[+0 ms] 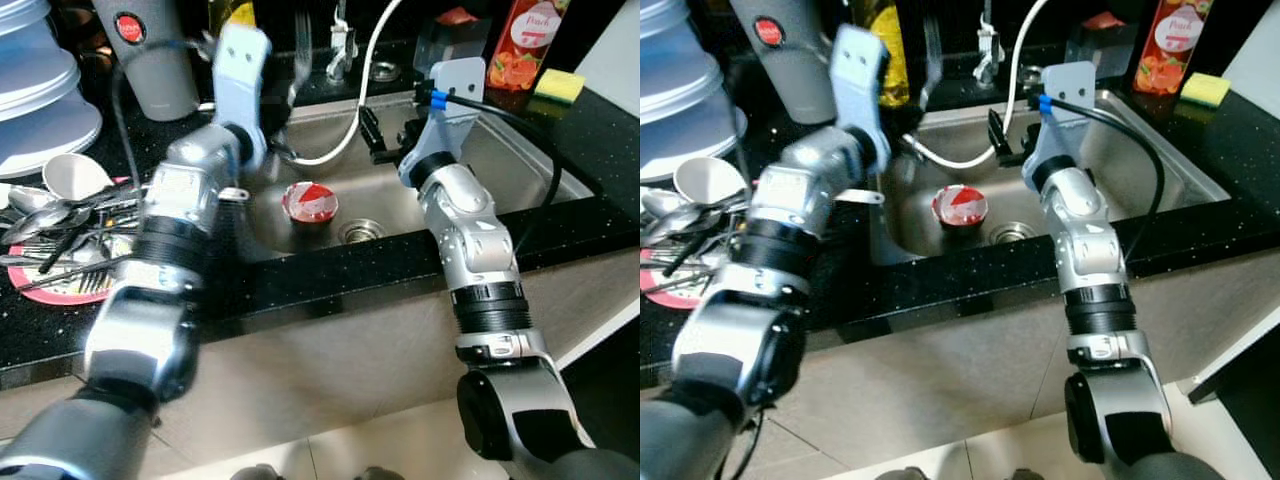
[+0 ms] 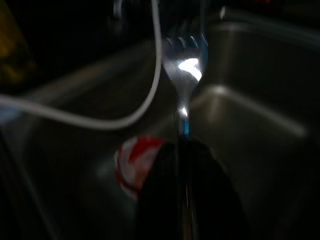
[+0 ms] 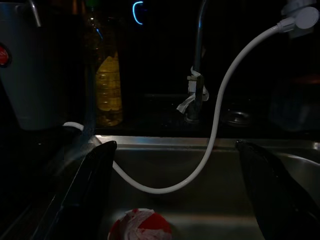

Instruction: Kitchen organization

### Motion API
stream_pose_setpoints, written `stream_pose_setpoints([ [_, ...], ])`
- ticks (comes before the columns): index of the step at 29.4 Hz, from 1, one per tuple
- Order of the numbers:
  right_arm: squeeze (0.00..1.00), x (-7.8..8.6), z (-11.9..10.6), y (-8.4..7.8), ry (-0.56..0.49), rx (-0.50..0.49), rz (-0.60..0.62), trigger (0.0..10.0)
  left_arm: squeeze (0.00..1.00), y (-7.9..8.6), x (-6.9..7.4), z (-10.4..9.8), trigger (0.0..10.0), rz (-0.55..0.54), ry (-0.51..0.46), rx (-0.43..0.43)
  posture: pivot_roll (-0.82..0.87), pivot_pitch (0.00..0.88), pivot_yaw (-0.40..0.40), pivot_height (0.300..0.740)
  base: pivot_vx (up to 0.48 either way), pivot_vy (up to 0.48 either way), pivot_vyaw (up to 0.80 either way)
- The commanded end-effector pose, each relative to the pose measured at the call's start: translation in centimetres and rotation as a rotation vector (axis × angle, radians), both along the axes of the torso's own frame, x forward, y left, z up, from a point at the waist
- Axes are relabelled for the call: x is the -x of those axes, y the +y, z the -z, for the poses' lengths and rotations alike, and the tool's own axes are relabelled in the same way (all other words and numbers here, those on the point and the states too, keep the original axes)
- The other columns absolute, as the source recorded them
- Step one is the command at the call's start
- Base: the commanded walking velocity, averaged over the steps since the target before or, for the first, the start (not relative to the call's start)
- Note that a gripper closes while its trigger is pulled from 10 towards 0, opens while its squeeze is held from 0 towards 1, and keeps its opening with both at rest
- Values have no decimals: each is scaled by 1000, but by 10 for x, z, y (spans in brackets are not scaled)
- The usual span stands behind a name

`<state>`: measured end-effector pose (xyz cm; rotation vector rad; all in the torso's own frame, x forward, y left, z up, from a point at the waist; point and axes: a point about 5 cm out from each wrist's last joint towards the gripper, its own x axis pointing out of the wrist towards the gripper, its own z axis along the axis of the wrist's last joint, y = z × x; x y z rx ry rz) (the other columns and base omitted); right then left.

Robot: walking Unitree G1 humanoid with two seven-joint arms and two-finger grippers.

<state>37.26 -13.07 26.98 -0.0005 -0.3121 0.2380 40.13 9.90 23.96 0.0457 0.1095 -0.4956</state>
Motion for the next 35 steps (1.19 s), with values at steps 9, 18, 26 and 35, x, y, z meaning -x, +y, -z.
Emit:
stream_pose_setpoints([
  [9, 0, 2, 6, 4, 29, 1, -5, 10000, 1000, 18, 11, 24, 10000, -65, 15, 82, 76, 44, 62, 740, 0, 0, 0],
  [18, 0, 1, 5, 10, 28, -11, -22, 10000, 0, 54, 55, -23, 10000, -147, -361, 71, 95, 46, 59, 740, 0, 0, 0],
  [26, 0, 4, 7, 12, 13, -13, -15, 10000, 0, 88, 99, -34, 10000, -384, -479, -15, 125, 34, 69, 740, 0, 0, 0],
  [35, 0, 4, 10, 14, 15, -12, -16, 10000, 0, 130, 114, -14, 10000, -473, -267, -480, 135, 26, 67, 740, 0, 0, 0],
])
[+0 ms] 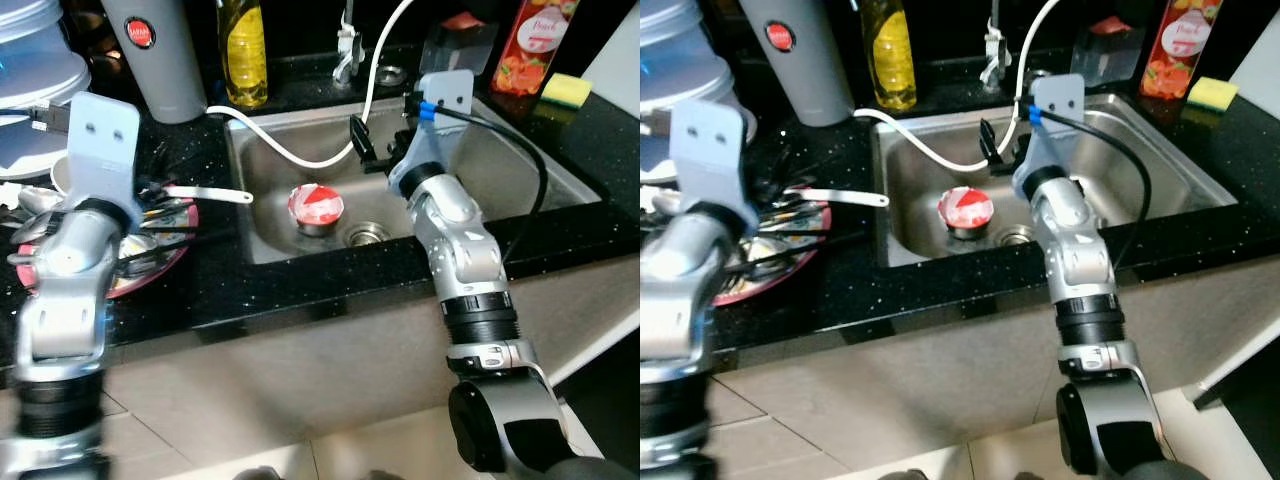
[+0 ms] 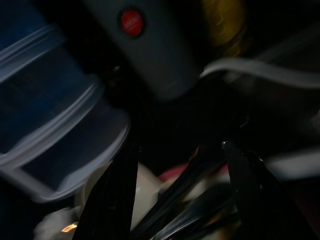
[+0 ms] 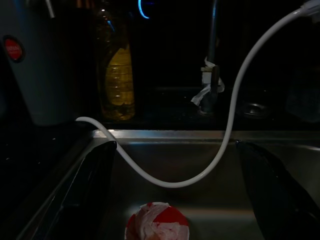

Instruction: Kitchen organization

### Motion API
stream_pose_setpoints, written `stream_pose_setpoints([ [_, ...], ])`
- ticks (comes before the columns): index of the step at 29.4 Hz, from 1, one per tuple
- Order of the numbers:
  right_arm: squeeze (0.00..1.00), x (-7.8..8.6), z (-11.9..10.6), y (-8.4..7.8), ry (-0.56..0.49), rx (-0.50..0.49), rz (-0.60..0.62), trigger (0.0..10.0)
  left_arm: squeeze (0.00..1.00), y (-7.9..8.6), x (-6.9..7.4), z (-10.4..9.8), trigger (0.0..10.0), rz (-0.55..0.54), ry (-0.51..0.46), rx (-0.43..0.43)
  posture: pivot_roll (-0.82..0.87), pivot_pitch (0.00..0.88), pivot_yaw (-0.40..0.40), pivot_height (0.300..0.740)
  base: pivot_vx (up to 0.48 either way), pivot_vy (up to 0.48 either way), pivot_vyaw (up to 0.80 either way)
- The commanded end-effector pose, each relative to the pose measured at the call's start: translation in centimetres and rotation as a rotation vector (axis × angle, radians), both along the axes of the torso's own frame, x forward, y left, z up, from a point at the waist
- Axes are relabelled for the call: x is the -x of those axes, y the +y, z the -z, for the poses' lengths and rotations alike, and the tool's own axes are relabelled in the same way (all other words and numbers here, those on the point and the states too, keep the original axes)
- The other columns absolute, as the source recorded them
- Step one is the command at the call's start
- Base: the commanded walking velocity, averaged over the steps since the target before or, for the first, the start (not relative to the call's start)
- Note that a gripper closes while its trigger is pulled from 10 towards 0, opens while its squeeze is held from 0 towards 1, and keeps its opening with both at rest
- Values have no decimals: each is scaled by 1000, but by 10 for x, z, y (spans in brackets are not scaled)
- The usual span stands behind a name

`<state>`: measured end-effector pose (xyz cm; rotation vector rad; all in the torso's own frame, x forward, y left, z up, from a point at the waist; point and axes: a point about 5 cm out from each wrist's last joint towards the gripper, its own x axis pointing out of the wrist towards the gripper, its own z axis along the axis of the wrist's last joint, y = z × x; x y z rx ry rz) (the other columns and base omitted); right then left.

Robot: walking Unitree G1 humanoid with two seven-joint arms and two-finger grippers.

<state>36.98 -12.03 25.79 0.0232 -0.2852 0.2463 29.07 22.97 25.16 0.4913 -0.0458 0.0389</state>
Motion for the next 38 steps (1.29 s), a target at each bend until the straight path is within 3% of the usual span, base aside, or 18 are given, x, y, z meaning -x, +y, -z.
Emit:
stream_pose_setpoints([
  [1, 0, 1, -2, 4, -14, 8, -8, 10000, 0, 11, 12, -7, 10000, 50, 89, -180, 146, 22, 60, 740, 0, 0, 0],
  [2, 0, 1, -2, 4, -14, 8, -8, 10000, 0, 11, 12, -7, 10000, 50, 89, -180, 146, 22, 60, 740, 0, 0, 0],
  [3, 0, 1, -1, 5, -14, 10, -13, 10000, 35, 20, 20, -14, 10000, 104, 151, -330, 155, 19, 59, 740, 0, 0, 0],
  [4, 0, 1, -1, 5, -14, 10, -13, 10000, 35, 20, 20, -14, 10000, 104, 151, -330, 155, 19, 59, 740, 0, 0, 0],
  [5, 0, 0, -1, 6, -15, 10, -17, 10000, 1000, 26, 26, -21, 10000, 157, 198, -449, 160, 13, 62, 740, 0, 0, 0],
  [6, 0, 0, -1, 6, -15, 10, -17, 10000, 1000, 26, 26, -21, 10000, 157, 198, -449, 160, 13, 62, 740, 0, 0, 0],
  [9, 0, 0, -1, 10, -17, 5, -24, 10000, 1000, 40, 29, -33, 10000, 189, 292, -622, 156, 6, 74, 740, 0, 0, 0],
  [16, 0, 1, 0, 7, -17, 1, -13, 10000, 1000, 55, 36, -20, 10000, 215, 487, -677, 154, 4, 77, 740, 0, 0, 0],
  [17, 0, 0, 1, 6, -12, 2, -9, 10000, 0, 61, 36, -13, 10000, 218, 536, -689, 152, 2, 74, 740, 0, 0, 0],
  [21, 0, 0, 0, 6, -15, 6, -14, 10000, 0, 73, 28, -3, 10000, 227, 591, -705, 146, 0, 71, 740, 0, 0, 0],
  [30, 0, -1, -2, 7, -19, 5, -17, 10000, 0, 83, 2, 7, 10000, 199, 576, -687, 137, 4, 62, 740, 0, 0, 0],
  [31, 0, -1, -2, 7, -19, 6, -17, 10000, 0, 84, -7, 13, 8980, 195, 574, -672, 134, 8, 61, 740, 0, 0, 0],
  [32, 0, -1, -2, 7, -20, 7, -16, 10000, 0, 84, -15, 21, 6196, 196, 583, -645, 130, 10, 59, 740, 0, 0, 0],
  [33, 0, -1, -3, 6, -20, 8, -15, 10000, 0, 85, -21, 27, 4510, 199, 596, -632, 126, 12, 60, 740, 0, 0, 0],
  [34, 0, -1, -3, 6, -20, 8, -15, 10000, 0, 85, -21, 27, 4510, 199, 596, -632, 126, 12, 60, 740, 0, 0, 0],
  [35, 0, -1, -3, 6, -21, 9, -15, 10000, 0, 85, -24, 33, 3333, 198, 610, -628, 126, 12, 60, 740, 0, 0, 0],
  [36, 0, -1, -3, 6, -22, 10, -13, 10000, 0, 86, -25, 42, 0, 205, 640, -628, 119, 17, 63, 740, 0, 0, 0],
  [38, 0, -1, -4, 6, -22, 10, -11, 10000, 0, 86, -25, 45, 0, 211, 651, -628, 117, 21, 64, 740, 0, 0, 0],
])
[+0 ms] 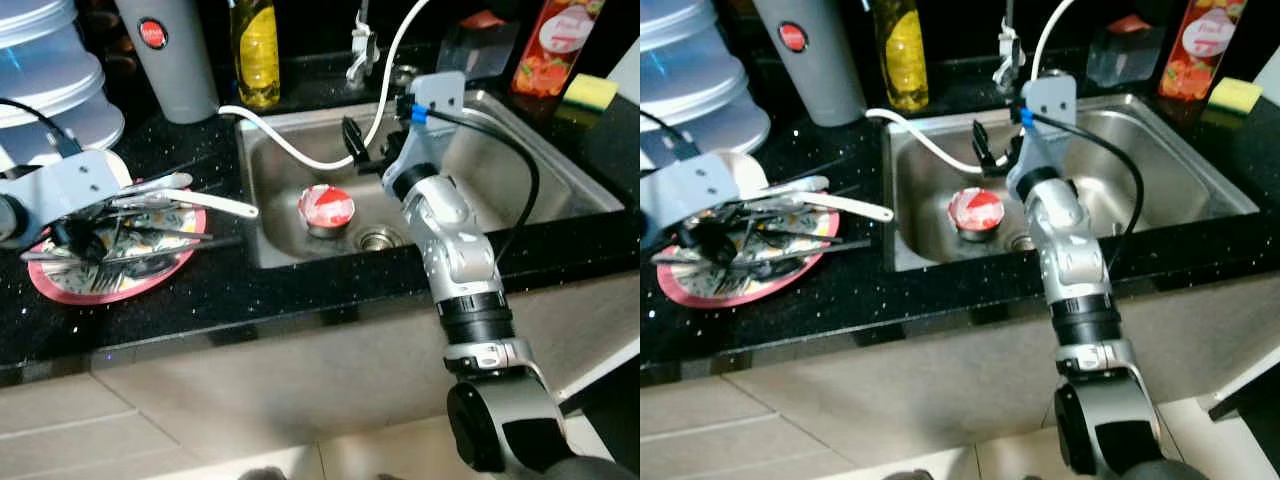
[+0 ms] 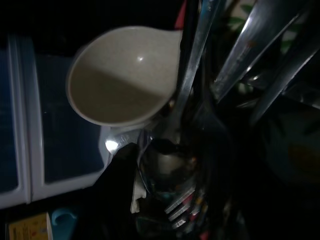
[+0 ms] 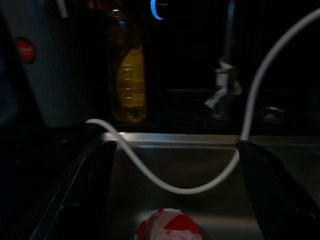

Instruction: Kitchen organization

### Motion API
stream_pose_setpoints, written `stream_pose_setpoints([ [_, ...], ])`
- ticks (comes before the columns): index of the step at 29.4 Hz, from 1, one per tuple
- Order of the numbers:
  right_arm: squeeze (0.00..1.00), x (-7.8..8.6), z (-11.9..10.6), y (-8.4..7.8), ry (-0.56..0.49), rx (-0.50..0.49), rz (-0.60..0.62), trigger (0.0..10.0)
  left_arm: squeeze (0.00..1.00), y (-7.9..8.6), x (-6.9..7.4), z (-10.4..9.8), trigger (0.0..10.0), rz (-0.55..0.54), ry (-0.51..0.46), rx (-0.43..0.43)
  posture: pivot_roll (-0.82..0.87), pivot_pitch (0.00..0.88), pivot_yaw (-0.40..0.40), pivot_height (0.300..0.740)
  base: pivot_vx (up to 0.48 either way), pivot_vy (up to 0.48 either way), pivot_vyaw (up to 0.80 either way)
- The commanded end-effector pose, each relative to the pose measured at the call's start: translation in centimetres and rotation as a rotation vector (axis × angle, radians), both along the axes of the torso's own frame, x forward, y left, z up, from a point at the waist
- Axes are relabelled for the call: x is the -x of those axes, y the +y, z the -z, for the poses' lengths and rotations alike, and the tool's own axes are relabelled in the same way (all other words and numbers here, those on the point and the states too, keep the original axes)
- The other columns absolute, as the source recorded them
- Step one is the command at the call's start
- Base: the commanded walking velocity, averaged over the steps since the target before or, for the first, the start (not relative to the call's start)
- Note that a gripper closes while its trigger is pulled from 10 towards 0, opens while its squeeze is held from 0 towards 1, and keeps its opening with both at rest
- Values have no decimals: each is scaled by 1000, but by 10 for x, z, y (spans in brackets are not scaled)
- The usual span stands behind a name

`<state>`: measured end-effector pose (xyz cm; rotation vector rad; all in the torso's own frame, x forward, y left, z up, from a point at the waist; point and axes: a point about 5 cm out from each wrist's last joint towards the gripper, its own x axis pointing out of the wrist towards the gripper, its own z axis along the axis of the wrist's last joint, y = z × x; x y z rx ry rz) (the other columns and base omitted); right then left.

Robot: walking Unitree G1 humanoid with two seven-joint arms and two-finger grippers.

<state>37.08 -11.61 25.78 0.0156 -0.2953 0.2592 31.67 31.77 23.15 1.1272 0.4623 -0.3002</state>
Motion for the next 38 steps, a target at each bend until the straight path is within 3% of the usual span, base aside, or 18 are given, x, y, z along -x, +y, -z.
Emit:
stream_pose_setpoints([
  [1, 0, 0, -4, 1, -11, 3, 2, 10000, 0, -2, 1, 27, 0, -2, 99, 12, 117, 21, 64, 740, 0, 0, 0],
  [12, 0, 0, -3, -4, -4, 5, 15, 10000, 0, -8, 3, 32, 0, 25, 89, 31, 114, 27, 58, 740, 0, 0, 0],
  [19, 0, -1, -5, 1, -8, 1, -3, 10000, 0, -10, -1, 0, 0, 44, -57, -9, 125, 23, 44, 740, 0, 0, 0],
  [22, 0, -2, -5, 2, -7, 2, -7, 10000, 0, -20, 1, -32, 0, 66, -182, -4, 128, 20, 39, 740, 0, 0, 0],
  [23, 0, -2, -5, 2, -7, 2, -7, 10000, 0, -20, 1, -32, 0, 66, -182, -4, 128, 20, 39, 740, 0, 0, 0],
  [25, 0, -2, -5, 2, -6, 2, -9, 10000, 0, -31, 4, -51, 10000, 102, -243, 29, 130, 18, 36, 740, 0, 0, 0],
  [32, 0, -3, -7, 3, -9, 3, -13, 10000, 0, -50, 4, -81, 10000, 169, -336, 96, 131, 22, 33, 740, 0, 0, 0],
  [38, 0, -4, -11, 2, -20, 13, -5, 10000, 0, -77, -26, -80, 10000, 230, -338, 210, 107, 44, 50, 740, 0, 0, 0],
])
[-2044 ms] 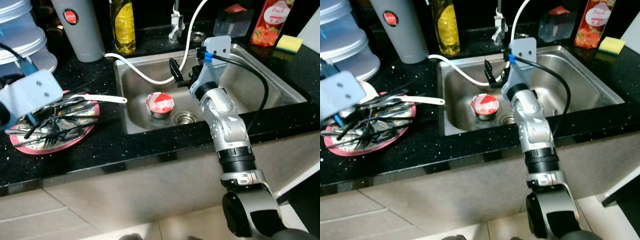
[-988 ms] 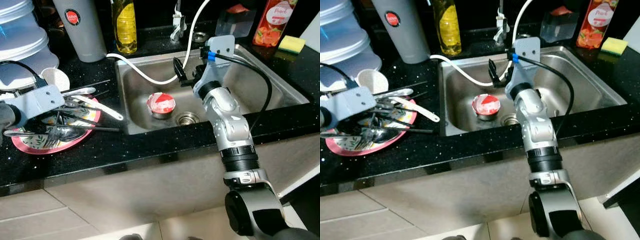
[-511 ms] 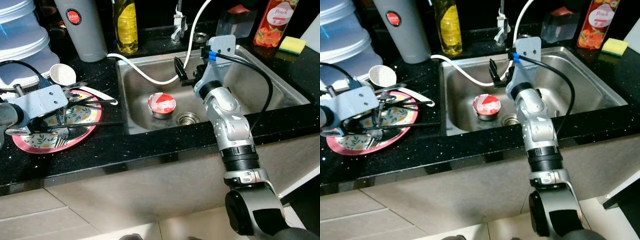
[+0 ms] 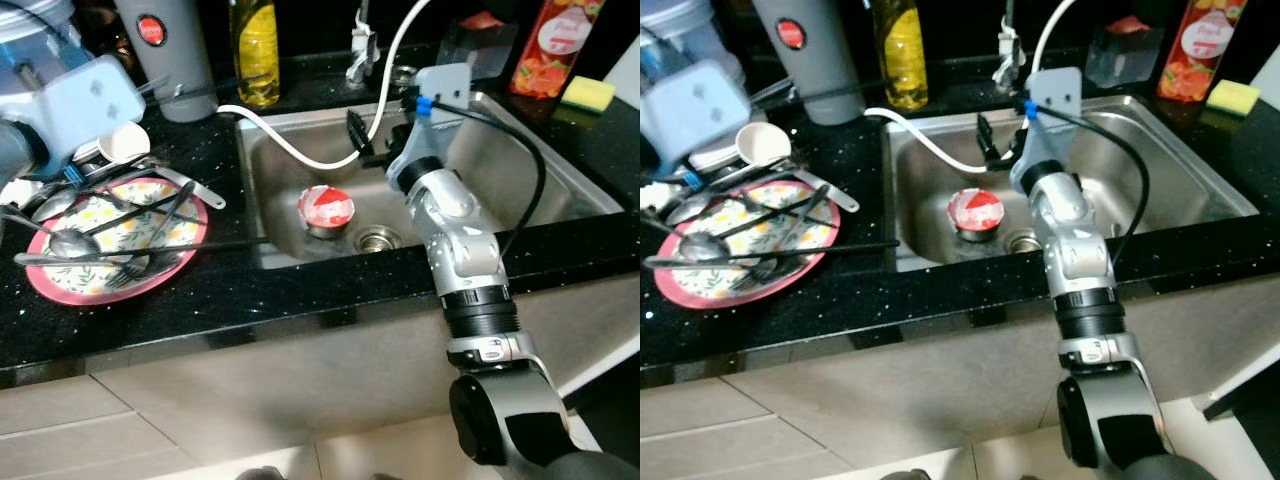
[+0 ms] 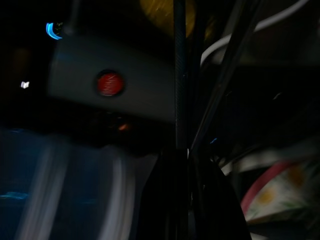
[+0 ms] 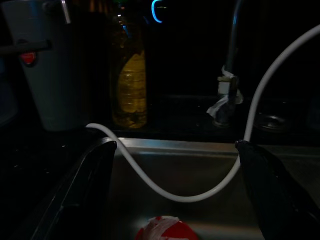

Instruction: Kitchen organization

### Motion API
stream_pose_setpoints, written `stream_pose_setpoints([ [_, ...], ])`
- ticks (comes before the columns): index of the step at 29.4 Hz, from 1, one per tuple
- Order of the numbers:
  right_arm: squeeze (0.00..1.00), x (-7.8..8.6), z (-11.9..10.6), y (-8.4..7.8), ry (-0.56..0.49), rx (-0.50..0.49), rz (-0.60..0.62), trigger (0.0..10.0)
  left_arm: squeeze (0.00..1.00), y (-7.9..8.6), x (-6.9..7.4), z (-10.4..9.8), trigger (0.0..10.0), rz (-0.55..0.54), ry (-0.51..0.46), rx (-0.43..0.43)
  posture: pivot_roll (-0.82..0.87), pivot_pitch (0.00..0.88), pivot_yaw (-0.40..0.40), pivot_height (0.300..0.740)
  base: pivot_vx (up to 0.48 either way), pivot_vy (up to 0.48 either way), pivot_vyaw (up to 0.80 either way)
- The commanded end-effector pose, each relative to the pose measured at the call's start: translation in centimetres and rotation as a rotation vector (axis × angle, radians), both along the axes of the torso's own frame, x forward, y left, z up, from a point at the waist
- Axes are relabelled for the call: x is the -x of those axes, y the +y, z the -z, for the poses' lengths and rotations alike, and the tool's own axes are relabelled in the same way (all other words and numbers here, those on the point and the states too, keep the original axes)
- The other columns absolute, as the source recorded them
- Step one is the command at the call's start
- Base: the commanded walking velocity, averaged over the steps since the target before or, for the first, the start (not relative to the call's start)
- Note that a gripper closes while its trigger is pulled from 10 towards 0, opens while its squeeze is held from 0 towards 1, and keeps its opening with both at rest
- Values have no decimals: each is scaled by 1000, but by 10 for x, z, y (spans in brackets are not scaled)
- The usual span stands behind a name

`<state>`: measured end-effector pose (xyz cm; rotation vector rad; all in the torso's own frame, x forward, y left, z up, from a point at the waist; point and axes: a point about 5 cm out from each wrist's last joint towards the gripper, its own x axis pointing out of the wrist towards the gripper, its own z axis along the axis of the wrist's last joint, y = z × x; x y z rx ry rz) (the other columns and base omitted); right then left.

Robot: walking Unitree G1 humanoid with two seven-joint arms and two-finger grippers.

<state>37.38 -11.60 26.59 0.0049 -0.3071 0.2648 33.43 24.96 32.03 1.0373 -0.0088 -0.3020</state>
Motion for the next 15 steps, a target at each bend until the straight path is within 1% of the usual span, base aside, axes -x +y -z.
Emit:
stream_pose_setpoints([
  [1, 0, -1, -5, -1, -14, 14, 14, 10000, 0, -20, -19, 13, 10000, 52, 54, 78, 98, 48, 58, 740, 0, 0, 0],
  [2, 0, -1, -5, -1, -14, 14, 14, 10000, 0, -20, -19, 13, 10000, 52, 54, 78, 98, 48, 58, 740, 0, 0, 0],
  [3, 0, -2, -6, -5, -20, 29, 36, 10000, 0, -31, -29, 18, 10000, 75, 80, 122, 93, 52, 64, 740, 0, 0, 0],
  [4, 0, -2, -6, -5, -20, 29, 36, 10000, 0, -31, -29, 18, 10000, 75, 80, 122, 93, 52, 64, 740, 0, 0, 0],
  [5, 0, -2, -7, -8, -24, 41, 53, 10000, 0, -40, -36, 22, 10000, 89, 101, 149, 86, 57, 69, 740, 0, 0, 0],
  [6, 0, -2, -8, -13, -26, 54, 81, 10000, 0, -52, -44, 28, 10000, 110, 135, 179, 70, 68, 81, 740, 0, 0, 0],
  [7, 0, -2, -8, -18, -25, 67, 110, 10000, 0, -65, -52, 36, 10000, 131, 167, 192, 55, 82, 94, 740, 0, 0, 0],
  [8, 0, -2, -9, -22, -25, 75, 129, 10000, 0, -74, -56, 41, 10000, 145, 189, 196, 55, 82, 94, 740, 0, 0, 0],
  [9, 0, -2, -9, -24, -24, 79, 140, 10000, 0, -80, -59, 44, 10000, 154, 201, 197, 55, 82, 94, 740, 0, 0, 0],
  [10, 0, -2, -9, -26, -25, 83, 150, 10000, 0, -85, -61, 47, 10000, 164, 210, 189, 36, 103, 110, 740, 0, 0, 0],
  [13, 0, -1, -12, -35, -28, 99, 193, 10000, 0, -107, -69, 52, 10000, 203, 244, 199, 18, 132, 133, 740, 0, 0, 0],
  [14, 0, -1, -12, -35, -28, 99, 193, 10000, 0, -107, -69, 52, 10000, 203, 244, 199, 18, 132, 133, 740, 0, 0, 0],
  [15, 0, -1, -13, -37, -27, 102, 207, 10000, 0, -113, -71, 53, 10000, 210, 254, 210, 17, 136, 136, 740, 0, 0, 0],
])
